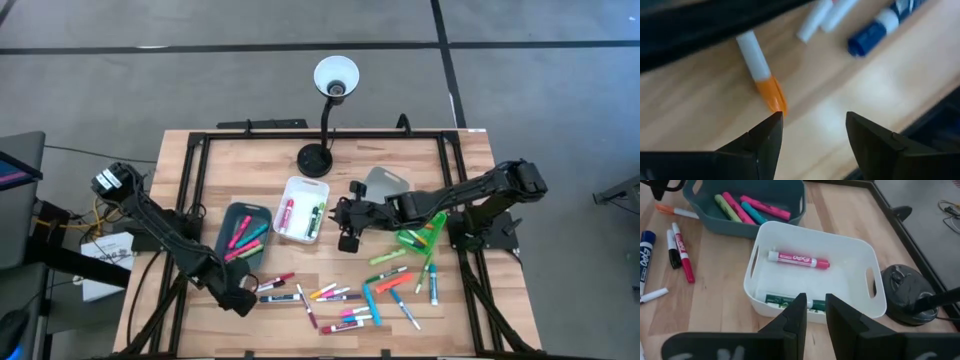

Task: Pick & Place Markers
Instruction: Put the orange mini marker into the green bin

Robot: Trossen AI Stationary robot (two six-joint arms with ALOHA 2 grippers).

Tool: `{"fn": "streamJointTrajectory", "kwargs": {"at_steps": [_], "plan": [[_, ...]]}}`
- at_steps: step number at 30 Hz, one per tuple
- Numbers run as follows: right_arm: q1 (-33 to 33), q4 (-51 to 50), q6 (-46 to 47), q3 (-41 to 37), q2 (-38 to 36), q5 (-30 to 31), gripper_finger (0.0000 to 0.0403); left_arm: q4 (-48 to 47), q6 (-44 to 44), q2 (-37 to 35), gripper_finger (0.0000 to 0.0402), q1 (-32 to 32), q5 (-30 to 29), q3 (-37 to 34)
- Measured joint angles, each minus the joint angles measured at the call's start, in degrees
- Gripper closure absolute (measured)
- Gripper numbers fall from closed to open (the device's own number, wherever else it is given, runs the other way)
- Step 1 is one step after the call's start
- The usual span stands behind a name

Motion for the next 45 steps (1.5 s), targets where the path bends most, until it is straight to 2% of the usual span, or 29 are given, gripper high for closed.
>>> {"fn": "streamJointTrajectory", "kwargs": {"at_steps": [10, 21, 24, 32, 35, 38, 41, 45], "plan": [[-1.9, -0.1, 0.2, 0.0, 0.0, 0.0, 0.0339, -7.5, 0.0, 0.0, 0.0188, 0.0, -4.5, 0.0], [-1.9, -0.1, 0.2, 0.0, 0.0, -0.2, 0.0339, -8.2, 1.4, 0.0, 0.0188, 0.2, -7.8, 0.0], [-1.9, -0.1, 0.2, 0.0, 0.0, -0.1, 0.0339, -8.3, 4.0, -0.5, 0.0188, 1.0, -8.1, 0.0], [-1.9, -0.1, 0.2, 0.0, 0.0, -0.2, 0.0339, -9.3, 6.9, -9.7, 0.0188, 3.6, -10.2, -0.1], [-1.9, -0.1, 0.2, 0.0, 0.0, -0.1, 0.0339, -9.1, 6.5, -12.5, 0.0188, 2.0, -8.5, -0.1], [-1.9, -0.1, 0.2, 0.0, 0.0, -0.2, 0.0339, -8.7, 2.0, -11.7, 0.0188, -0.6, -2.6, -0.1], [-1.9, -0.2, 0.2, 0.0, 0.0, -0.2, 0.0339, -7.4, 0.6, -8.1, 0.0188, -3.5, 2.7, -0.1], [-1.7, -0.3, 1.0, 0.0, 0.0, -1.6, 0.0339, -7.4, -0.4, -1.7, 0.0188, -4.9, 3.0, -0.1]]}}
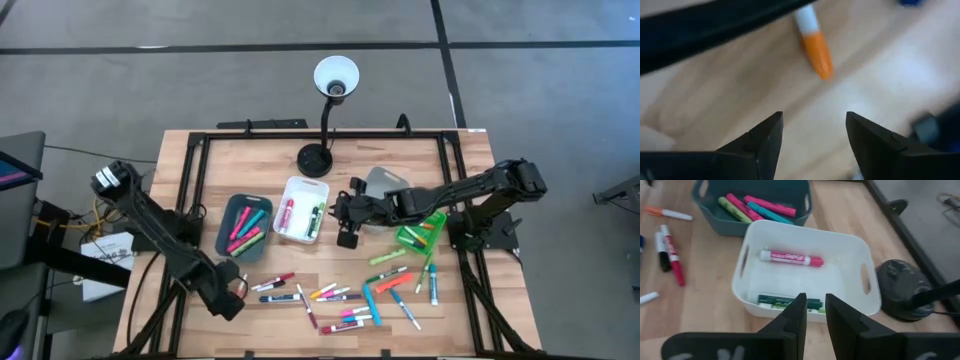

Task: Pick & Place Markers
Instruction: Put the orange mini marker into the green bin

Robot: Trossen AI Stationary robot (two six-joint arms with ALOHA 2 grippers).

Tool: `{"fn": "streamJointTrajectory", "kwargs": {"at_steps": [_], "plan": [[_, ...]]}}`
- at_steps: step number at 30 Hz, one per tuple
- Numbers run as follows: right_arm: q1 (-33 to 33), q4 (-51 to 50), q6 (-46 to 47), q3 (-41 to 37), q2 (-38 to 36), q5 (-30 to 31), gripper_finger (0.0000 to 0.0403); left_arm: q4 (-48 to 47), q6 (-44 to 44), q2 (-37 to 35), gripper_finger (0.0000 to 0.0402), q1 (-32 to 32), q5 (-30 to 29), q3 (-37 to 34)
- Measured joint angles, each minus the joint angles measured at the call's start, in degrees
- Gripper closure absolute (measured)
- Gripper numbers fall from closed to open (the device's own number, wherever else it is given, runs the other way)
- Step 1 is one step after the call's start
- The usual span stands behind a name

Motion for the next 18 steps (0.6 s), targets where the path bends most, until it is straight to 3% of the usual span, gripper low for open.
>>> {"fn": "streamJointTrajectory", "kwargs": {"at_steps": [7, 18], "plan": [[0.1, 0.1, 1.6, 0.0, 0.0, -1.4, 0.0339, 1.4, 0.1, 5.8, 0.0188, 0.8, -2.1, 0.0], [0.0, 0.1, 1.6, 0.0, 0.0, -1.4, 0.0339, 1.2, 0.1, 5.8, 0.0188, 4.6, -4.5, 0.1]]}}
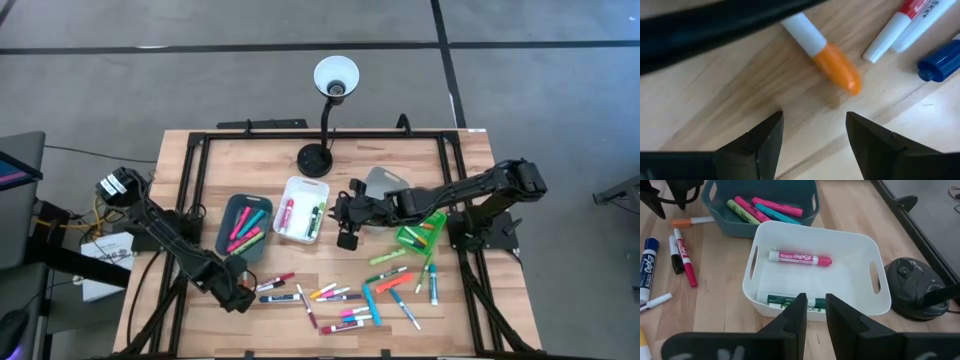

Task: Pick & Place Markers
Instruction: Put the orange mini marker into the green bin

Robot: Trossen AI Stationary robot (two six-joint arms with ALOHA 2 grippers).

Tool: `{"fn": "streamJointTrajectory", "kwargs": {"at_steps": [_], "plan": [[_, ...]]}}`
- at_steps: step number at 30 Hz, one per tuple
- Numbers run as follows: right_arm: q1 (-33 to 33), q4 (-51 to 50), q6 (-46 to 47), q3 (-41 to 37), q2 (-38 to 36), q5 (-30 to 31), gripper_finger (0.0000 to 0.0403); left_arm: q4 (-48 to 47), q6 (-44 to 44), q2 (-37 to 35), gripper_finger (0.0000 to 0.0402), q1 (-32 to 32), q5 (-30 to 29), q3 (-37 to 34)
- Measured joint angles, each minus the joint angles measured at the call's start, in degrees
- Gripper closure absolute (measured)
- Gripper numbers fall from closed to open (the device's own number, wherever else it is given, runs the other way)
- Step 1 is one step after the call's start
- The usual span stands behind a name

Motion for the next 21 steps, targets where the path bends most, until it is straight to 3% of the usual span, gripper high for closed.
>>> {"fn": "streamJointTrajectory", "kwargs": {"at_steps": [5, 11, 21], "plan": [[0.0, 0.0, 0.0, 0.0, 0.0, 0.0, 0.0339, 0.1, -0.1, -1.3, 0.0188, 0.0, 2.7, 0.6], [0.0, 0.0, 0.0, 0.0, 0.0, 0.0, 0.0339, 0.1, -1.5, -4.2, 0.0188, 3.1, -7.6, 0.7], [0.0, 0.0, 0.0, 0.0, 0.0, 0.0, 0.0339, 0.0, -1.5, -4.1, 0.0188, 7.7, -2.6, -1.6]]}}
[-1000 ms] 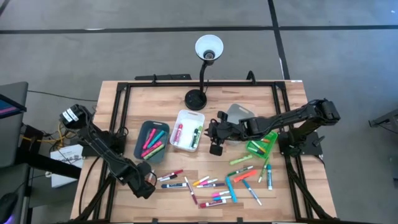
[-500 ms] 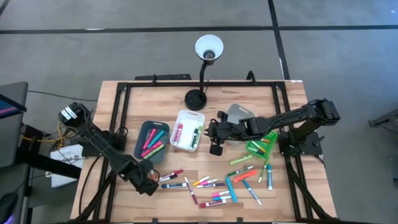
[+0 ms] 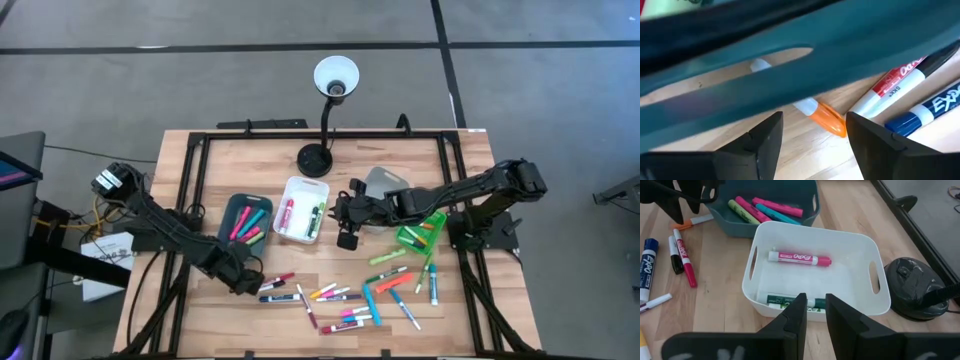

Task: Pick & Place Markers
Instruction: Put the orange mini marker into the green bin

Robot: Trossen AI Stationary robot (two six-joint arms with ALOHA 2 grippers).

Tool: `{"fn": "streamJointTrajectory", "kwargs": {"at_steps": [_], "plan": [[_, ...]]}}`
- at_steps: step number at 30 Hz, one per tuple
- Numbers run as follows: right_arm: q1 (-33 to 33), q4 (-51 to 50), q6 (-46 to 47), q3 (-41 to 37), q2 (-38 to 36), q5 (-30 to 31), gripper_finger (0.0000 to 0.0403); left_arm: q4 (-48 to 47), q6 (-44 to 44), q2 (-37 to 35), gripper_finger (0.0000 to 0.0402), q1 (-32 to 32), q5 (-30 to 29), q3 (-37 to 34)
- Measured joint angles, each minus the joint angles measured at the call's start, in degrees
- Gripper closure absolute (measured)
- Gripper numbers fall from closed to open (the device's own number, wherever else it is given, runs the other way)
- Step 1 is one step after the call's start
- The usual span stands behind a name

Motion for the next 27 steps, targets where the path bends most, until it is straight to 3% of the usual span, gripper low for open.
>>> {"fn": "streamJointTrajectory", "kwargs": {"at_steps": [11, 23, 27], "plan": [[0.0, 0.0, 0.0, 0.0, 0.0, 0.0, 0.0339, 0.0, -0.1, -0.3, 0.0200, 0.0, -2.0, -4.6], [0.0, 0.0, 0.0, 0.0, 0.0, 0.0, 0.0339, -0.8, 0.0, -0.7, 0.0355, -0.1, -2.0, -5.2], [0.0, 0.0, 0.0, 0.0, 0.0, 0.0, 0.0339, -0.5, 0.8, -3.3, 0.0372, -1.3, -3.9, -5.3]]}}
